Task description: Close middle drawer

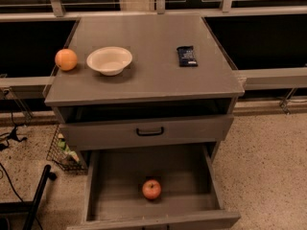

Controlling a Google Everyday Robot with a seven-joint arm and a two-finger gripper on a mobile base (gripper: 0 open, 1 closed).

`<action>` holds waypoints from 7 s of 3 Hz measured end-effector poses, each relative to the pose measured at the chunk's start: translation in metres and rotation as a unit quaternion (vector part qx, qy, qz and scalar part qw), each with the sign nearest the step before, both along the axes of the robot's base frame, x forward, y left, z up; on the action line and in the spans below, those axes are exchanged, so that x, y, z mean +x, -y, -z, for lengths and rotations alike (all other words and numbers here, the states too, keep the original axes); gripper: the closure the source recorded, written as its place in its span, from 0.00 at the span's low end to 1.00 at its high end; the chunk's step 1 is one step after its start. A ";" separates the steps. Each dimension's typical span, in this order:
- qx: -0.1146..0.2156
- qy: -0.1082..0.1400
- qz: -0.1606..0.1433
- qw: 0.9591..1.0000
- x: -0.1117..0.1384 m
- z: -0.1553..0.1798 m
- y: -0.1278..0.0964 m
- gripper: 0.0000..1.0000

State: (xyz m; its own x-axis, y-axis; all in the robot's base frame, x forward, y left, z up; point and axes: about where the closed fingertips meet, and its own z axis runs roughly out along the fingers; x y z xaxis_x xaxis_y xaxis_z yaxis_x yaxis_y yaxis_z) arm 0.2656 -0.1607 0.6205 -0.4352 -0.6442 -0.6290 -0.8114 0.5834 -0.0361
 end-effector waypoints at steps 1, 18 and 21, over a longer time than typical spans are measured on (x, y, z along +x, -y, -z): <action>0.000 0.000 0.000 1.000 0.000 0.000 0.000 1.00; 0.008 0.159 -0.105 0.982 0.274 0.206 -0.049 1.00; 0.003 0.183 -0.094 0.979 0.322 0.221 -0.037 1.00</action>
Offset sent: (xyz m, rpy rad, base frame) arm 0.0125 -0.0069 -0.0656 -0.0017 0.0115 0.0318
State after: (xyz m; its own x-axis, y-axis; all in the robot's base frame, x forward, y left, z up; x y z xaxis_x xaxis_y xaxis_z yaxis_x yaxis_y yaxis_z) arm 0.5873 -0.1238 0.3995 -0.0547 -0.6874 -0.7243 -0.8373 0.4267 -0.3417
